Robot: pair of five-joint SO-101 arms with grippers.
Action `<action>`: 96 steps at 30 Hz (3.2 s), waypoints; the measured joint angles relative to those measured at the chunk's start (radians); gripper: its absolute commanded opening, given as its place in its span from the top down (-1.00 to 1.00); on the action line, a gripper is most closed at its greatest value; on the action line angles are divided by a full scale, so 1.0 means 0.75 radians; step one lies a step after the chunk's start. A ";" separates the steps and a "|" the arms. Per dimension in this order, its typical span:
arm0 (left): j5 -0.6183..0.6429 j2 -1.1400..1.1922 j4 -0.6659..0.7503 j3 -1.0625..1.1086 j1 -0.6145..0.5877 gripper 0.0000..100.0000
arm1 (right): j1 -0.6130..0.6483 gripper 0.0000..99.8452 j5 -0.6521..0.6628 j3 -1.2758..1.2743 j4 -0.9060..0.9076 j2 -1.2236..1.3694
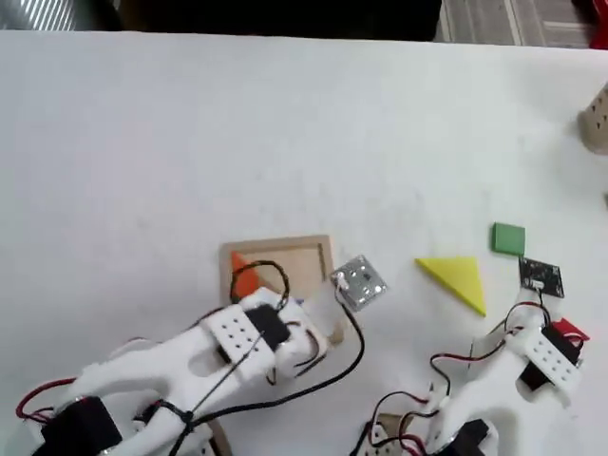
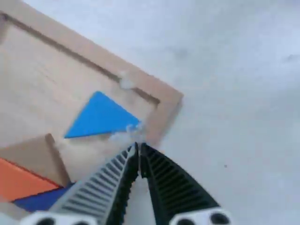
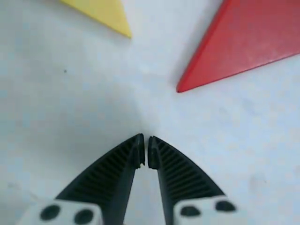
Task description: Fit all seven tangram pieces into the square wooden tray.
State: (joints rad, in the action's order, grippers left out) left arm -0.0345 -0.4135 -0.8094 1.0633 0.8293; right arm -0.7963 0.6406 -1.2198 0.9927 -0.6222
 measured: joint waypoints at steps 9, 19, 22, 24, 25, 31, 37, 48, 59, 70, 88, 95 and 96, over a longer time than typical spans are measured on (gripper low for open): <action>0.000 0.301 -0.004 -0.235 0.006 0.93 | 0.000 0.96 0.000 0.000 0.000 0.000; 0.000 0.481 -0.031 -0.411 -0.025 0.93 | 0.000 0.96 0.000 0.000 0.000 0.000; 0.000 0.481 -0.023 -0.426 -0.100 0.93 | 0.000 0.96 0.000 0.000 0.000 0.000; 0.000 0.481 -0.020 -0.460 -0.125 0.93 | 0.000 0.96 0.000 0.000 0.000 0.000; 0.000 0.481 -0.020 -0.475 -0.127 0.93 | 0.000 0.96 0.000 0.000 0.000 0.000; 0.000 0.440 -0.108 -0.550 -0.123 0.93 | 0.000 0.96 0.000 0.000 -0.010 0.000; 0.000 0.342 -0.113 -0.546 -0.158 0.93 | 0.000 0.96 0.000 0.000 -0.014 0.000; 0.000 0.585 0.035 -0.556 -0.403 0.93 | 0.000 0.96 0.000 0.000 -0.018 0.000; 0.000 0.601 -0.045 -0.567 -0.145 0.93 | 0.000 0.96 0.000 0.000 -0.018 0.000; 0.000 0.579 -0.063 -0.567 -0.110 0.93 | 0.031 0.96 0.000 0.000 -0.018 0.000; 0.000 0.389 0.031 -0.315 -0.368 0.93 | 0.031 0.96 0.000 -0.006 -0.018 -0.002; 0.000 0.395 -0.018 -0.331 -0.278 0.93 | 0.031 0.96 0.000 -0.006 -0.018 -0.002; 0.000 0.395 -0.027 -0.331 -0.254 0.93 | 0.031 0.96 0.004 -0.006 -0.018 -0.002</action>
State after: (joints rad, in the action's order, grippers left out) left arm -0.0345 -0.1174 -0.8293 0.8147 0.6391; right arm -0.7733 0.6437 -1.2244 0.9789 -0.6237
